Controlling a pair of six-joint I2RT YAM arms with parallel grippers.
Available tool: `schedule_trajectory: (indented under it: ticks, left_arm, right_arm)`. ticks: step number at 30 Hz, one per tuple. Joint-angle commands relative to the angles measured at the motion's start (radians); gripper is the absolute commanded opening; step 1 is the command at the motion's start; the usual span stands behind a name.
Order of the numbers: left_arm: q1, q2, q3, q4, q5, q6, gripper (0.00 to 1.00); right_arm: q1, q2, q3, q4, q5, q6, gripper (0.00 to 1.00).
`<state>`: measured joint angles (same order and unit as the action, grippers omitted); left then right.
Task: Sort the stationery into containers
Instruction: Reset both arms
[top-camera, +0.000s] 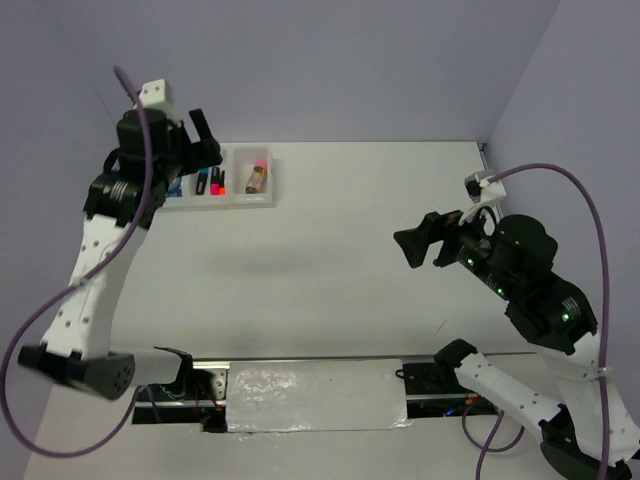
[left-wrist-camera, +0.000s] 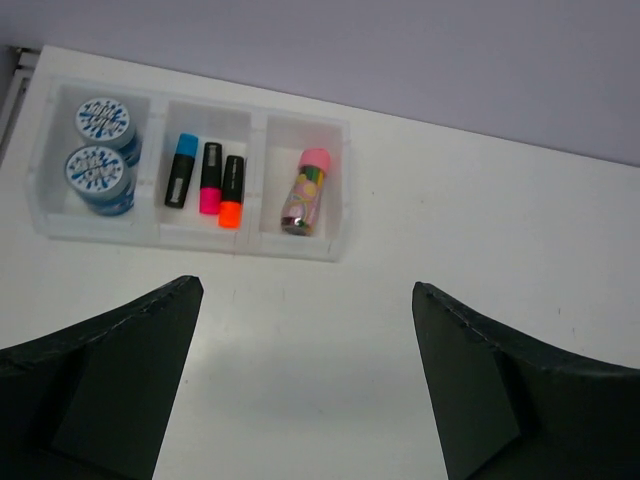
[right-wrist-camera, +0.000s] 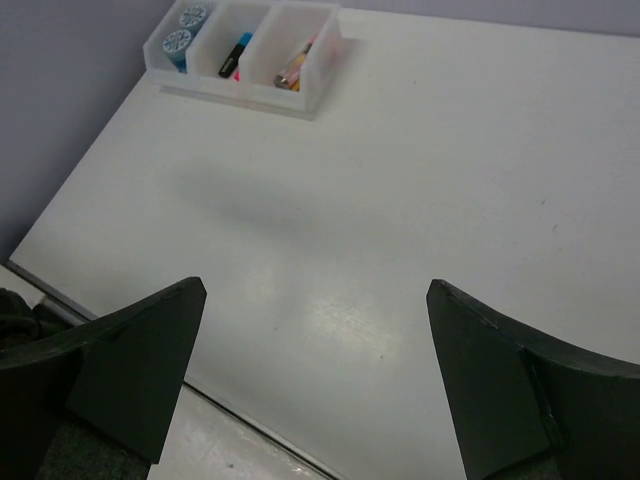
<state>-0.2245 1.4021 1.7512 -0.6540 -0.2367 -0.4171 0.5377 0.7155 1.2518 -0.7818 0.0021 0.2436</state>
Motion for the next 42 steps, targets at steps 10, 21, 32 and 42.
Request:
schedule_trajectory:
  ticks: [10,21,32,42]
  left_arm:
    - [0.004,-0.636,-0.398,-0.246,-0.170,0.038,1.00]
    - [-0.024,-1.104,-0.584,-0.384,-0.312,-0.044,0.99]
    - [-0.029,-1.052,-0.587,-0.365,-0.256,-0.029,0.99]
    - [-0.029,-1.011,-0.610,-0.334,-0.234,-0.037,0.99]
  right_arm:
    - [-0.002,-0.094,0.253,-0.267,0.243,-0.078,1.00]
    - [-0.004,-0.249,0.155,-0.324,0.257,-0.047,1.00]
    - [-0.002,-0.260,0.114,-0.303,0.266,-0.006,1.00]
    - [-0.002,-0.263,0.058,-0.249,0.269,0.028,1.00]
